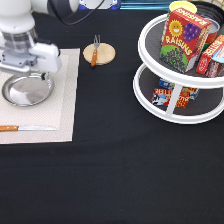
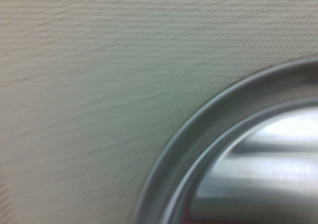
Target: Arrange plate and fork
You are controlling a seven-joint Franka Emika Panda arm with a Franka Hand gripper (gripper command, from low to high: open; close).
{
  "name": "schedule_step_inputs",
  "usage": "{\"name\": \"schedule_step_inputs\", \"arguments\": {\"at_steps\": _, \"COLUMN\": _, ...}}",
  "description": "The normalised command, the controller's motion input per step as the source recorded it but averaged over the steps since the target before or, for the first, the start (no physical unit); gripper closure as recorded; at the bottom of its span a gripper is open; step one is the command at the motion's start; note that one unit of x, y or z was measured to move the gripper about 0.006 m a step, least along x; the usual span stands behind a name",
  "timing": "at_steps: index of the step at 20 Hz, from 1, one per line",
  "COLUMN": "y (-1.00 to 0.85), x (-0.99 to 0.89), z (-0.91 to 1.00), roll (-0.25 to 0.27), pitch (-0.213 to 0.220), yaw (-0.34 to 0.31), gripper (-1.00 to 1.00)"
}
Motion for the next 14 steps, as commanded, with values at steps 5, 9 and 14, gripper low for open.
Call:
{"name": "schedule_step_inputs", "arguments": {"at_steps": 5, "y": 0.76, "x": -0.50, "z": 0.08, "roll": -0.006, "pitch": -0.047, "yaw": 0.096, "gripper": -1.00}}
{"name": "schedule_step_inputs", "arguments": {"at_steps": 9, "y": 0.82, "x": -0.45, "z": 0.00, "roll": -0.017, "pitch": -0.011, "yaw": 0.080, "gripper": -1.00}}
{"name": "schedule_step_inputs", "arguments": {"at_steps": 14, "y": 0.90, "x": -0.39, "z": -0.06, "roll": -0.032, "pitch": 0.000, "yaw": 0.055, "gripper": -1.00}}
